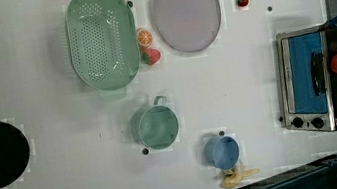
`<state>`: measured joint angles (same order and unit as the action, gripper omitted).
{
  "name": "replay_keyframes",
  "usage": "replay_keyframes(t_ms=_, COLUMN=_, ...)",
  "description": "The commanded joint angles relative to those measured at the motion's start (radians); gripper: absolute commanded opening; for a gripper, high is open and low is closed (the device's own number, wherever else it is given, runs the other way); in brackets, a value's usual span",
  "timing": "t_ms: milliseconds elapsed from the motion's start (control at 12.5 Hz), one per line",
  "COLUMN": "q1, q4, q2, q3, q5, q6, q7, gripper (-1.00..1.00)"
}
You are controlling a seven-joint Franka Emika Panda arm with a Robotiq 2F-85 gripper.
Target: Pick Ketchup from oven and place it on table.
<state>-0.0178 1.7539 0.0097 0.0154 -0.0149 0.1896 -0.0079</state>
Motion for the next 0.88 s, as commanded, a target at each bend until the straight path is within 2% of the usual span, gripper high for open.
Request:
replay_keyframes(t_ms=80, q1=0.031, q4=0.088, q2=-0.268, q3=0.043, q5=0.022, q6=-0.152, q7=0.046, gripper=0.58)
replay_keyframes(t_ms=240, q1=0.032, q4=0.088, q2=-0.268, q3=0.047, q5=0.022, q6=-0.151, q7=0.046, gripper=0.99)
replay_keyframes(t_ms=480, q1=0.046, q4=0.088, q2=-0.263, q3=0.086, q5=0.023, q6=-0.134, q7=0.046, gripper=1.00)
replay_keyframes(t_ms=880, q1=0.095, q4=0.086, q2=-0.194, q3=0.265, q5=0.023, q6=-0.021, q7=0.046, gripper=1.00)
